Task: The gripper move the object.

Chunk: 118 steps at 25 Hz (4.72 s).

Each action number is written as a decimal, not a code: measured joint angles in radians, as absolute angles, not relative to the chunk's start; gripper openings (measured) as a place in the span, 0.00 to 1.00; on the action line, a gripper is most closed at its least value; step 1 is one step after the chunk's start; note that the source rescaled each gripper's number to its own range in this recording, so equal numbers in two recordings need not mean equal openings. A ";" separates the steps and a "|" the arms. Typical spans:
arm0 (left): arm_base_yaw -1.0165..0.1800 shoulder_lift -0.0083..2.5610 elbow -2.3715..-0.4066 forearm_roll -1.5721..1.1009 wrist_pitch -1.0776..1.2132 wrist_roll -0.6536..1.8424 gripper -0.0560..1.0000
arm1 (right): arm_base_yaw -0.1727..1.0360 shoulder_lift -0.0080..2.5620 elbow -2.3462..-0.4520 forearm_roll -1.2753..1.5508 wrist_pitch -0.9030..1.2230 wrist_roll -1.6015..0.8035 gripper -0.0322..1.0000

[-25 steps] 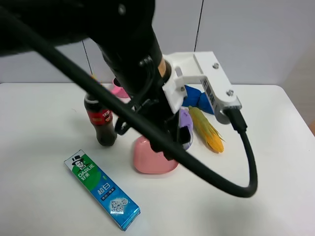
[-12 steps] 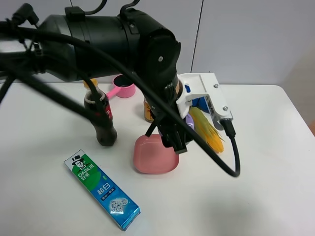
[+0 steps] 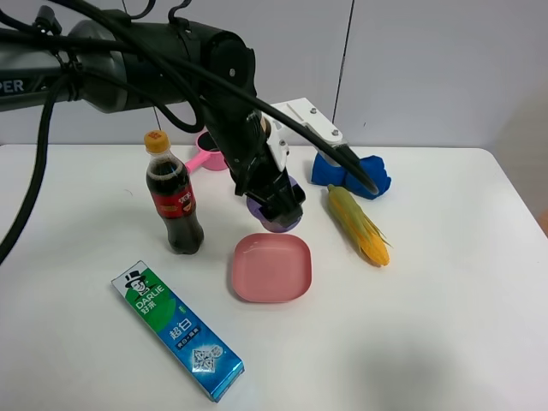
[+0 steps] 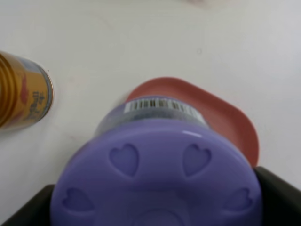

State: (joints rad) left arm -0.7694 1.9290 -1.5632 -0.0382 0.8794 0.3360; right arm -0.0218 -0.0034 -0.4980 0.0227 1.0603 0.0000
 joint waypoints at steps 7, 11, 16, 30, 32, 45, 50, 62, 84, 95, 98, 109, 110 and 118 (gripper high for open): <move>-0.815 1.944 -1.564 0.047 0.935 0.340 0.07 | -0.022 -0.003 -0.498 0.023 1.060 0.000 1.00; -0.817 1.989 -1.564 0.067 0.944 0.340 0.07 | -0.022 -0.003 -0.498 0.023 1.060 0.000 1.00; -0.817 2.003 -1.564 0.072 0.877 0.340 0.07 | -0.022 -0.003 -0.498 0.023 1.060 0.000 1.00; -0.817 2.100 -1.564 0.084 0.877 0.340 0.07 | -0.022 -0.003 -0.498 0.023 1.060 0.000 1.00; -0.817 2.103 -1.564 0.085 0.877 0.340 0.07 | -0.022 -0.003 -0.498 0.023 1.060 0.000 1.00; -0.817 2.164 -1.564 0.088 0.857 0.340 0.07 | -0.022 -0.003 -0.498 0.023 1.060 0.000 1.00; -0.817 2.181 -1.564 0.085 0.849 0.349 0.07 | -0.022 -0.003 -0.498 0.023 1.060 0.000 1.00; -0.817 2.195 -1.564 0.082 0.895 0.389 0.07 | -0.022 -0.003 -0.498 0.023 1.060 0.000 1.00; -0.817 2.195 -1.564 0.068 0.884 0.384 0.49 | -0.022 -0.003 -0.498 0.023 1.060 0.000 1.00; -0.817 2.195 -1.564 0.074 0.934 0.373 0.80 | -0.022 -0.003 -0.498 0.023 1.060 0.000 1.00; -0.817 2.190 -1.564 0.079 0.938 0.373 0.80 | -0.022 -0.003 -0.498 0.023 1.060 0.000 1.00; -0.817 2.048 -1.565 0.064 1.011 0.372 0.81 | -0.022 -0.003 -0.498 0.023 1.060 0.000 1.00; -0.817 2.029 -1.565 0.055 1.030 0.372 0.81 | -0.022 -0.003 -0.498 0.023 1.060 0.000 1.00; -0.817 1.762 -1.565 0.081 1.104 0.367 0.81 | -0.022 -0.003 -0.498 0.023 1.060 0.000 1.00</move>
